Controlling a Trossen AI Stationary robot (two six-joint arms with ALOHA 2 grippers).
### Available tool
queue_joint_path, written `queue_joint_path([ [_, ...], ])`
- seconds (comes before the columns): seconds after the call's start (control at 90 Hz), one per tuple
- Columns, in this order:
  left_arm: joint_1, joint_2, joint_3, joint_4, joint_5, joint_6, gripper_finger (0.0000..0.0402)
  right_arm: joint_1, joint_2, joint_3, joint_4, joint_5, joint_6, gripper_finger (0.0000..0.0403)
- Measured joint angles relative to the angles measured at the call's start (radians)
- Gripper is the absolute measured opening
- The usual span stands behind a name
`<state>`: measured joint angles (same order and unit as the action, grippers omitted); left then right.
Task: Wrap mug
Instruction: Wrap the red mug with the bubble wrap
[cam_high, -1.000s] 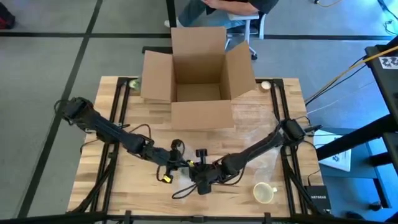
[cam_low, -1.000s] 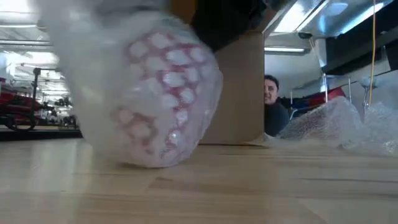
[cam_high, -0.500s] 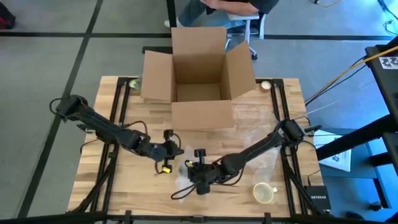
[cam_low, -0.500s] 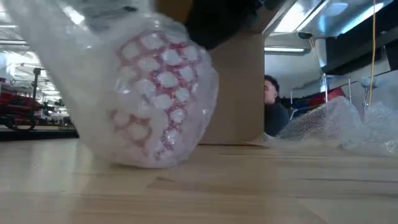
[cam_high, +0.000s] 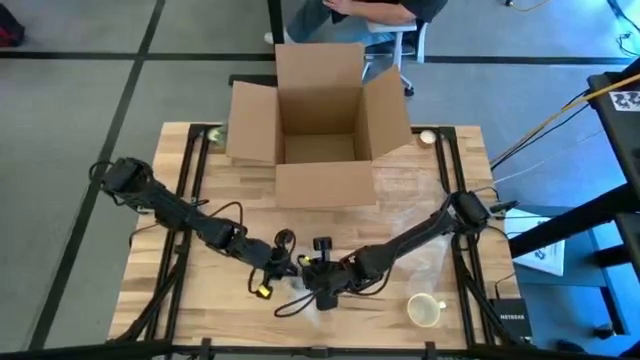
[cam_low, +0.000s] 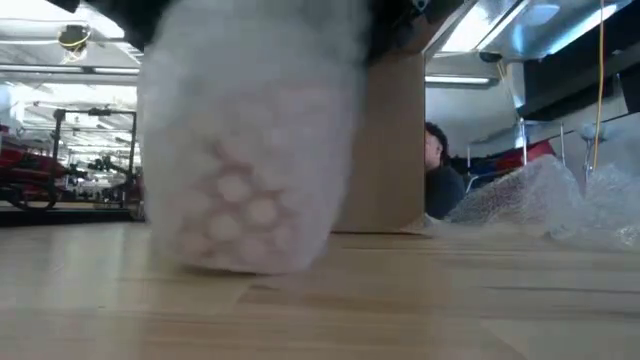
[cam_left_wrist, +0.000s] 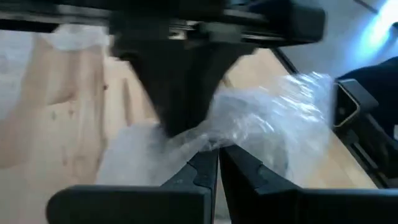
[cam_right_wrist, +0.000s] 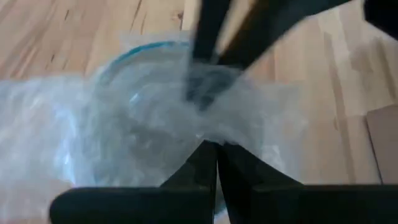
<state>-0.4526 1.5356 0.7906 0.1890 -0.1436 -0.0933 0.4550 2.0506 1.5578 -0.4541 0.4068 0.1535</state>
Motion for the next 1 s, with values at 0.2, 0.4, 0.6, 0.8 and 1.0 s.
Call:
queue_joint_path([
  [0.2, 0.001, 0.064, 0.004, 0.006, -0.014, -0.050, 0.0000, -0.005, -0.032, 0.000, -0.031, -0.026, 0.007, 0.0000],
  [0.4, 0.001, 0.062, 0.002, 0.015, -0.057, -0.063, 0.0000, -0.005, -0.111, 0.000, -0.030, -0.090, 0.055, 0.0000],
  [0.6, 0.003, 0.064, 0.001, 0.033, -0.069, -0.063, 0.0000, -0.026, -0.100, 0.002, 0.055, -0.199, 0.146, 0.0000],
  [0.8, 0.003, 0.065, 0.000, 0.032, -0.079, -0.062, 0.0000, -0.061, -0.053, 0.001, 0.032, -0.307, 0.218, 0.0000],
  [1.0, -0.005, 0.050, 0.005, 0.020, -0.082, -0.064, 0.0000, -0.092, -0.031, 0.005, -0.086, -0.378, 0.260, 0.0000],
])
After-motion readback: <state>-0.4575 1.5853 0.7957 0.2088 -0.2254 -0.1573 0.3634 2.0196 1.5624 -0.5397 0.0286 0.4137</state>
